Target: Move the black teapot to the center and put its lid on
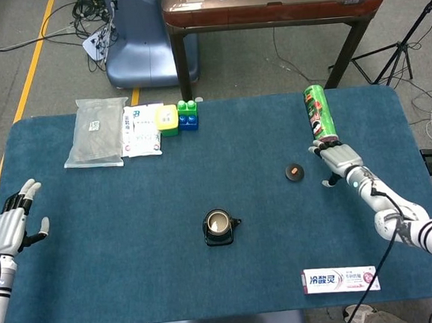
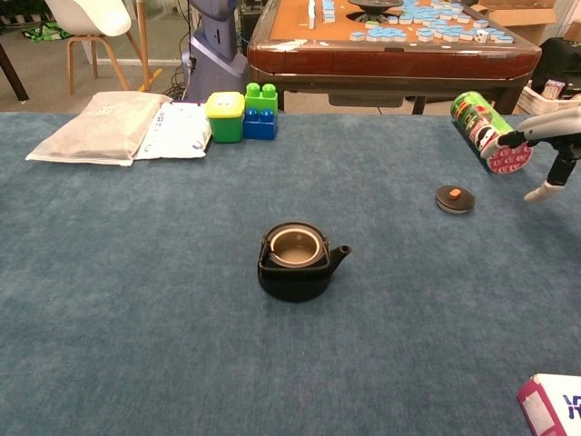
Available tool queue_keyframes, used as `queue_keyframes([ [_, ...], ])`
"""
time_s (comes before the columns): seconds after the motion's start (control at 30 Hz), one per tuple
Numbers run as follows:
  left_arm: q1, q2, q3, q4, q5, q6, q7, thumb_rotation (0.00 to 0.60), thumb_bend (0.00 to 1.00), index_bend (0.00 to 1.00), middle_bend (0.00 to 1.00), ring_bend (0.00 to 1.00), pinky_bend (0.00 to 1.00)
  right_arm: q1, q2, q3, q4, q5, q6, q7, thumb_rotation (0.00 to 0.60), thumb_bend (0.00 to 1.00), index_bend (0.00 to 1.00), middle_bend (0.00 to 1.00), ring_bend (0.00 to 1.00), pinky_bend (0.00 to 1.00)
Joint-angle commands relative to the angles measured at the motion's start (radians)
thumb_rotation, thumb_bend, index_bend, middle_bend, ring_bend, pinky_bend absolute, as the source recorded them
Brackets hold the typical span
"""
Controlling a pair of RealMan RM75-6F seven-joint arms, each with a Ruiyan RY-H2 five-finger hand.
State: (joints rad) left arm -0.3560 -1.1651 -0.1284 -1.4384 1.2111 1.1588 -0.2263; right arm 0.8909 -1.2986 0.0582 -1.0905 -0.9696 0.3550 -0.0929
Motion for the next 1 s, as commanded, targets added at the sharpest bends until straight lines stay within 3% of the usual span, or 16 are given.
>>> queue_keyframes([
  [0.03,0.0,-0.006,-0.004,0.017,0.002,-0.014,-0.016,0.6,0.49,0.0,0.0,0.0,0.0,0.026,-0.022,-0.006,0.022,0.009,-0.02,-0.008,0.6,0.27,0.09,0.0,0.0,0.0],
  [0.47,0.011,-0.021,-0.012,0.061,0.019,-0.03,-0.068,0.6,0.49,0.0,0.0,0.0,0.0,0.09,-0.097,-0.037,0.094,0.036,-0.054,-0.026,0.6,0.27,0.15,0.0,0.0,0.0],
  [1.0,0.021,-0.033,-0.019,0.084,0.033,-0.035,-0.095,0.6,0.49,0.0,0.0,0.0,0.0,0.128,-0.15,-0.068,0.139,0.049,-0.064,-0.029,0.6,0.27,0.15,0.0,0.0,0.0],
])
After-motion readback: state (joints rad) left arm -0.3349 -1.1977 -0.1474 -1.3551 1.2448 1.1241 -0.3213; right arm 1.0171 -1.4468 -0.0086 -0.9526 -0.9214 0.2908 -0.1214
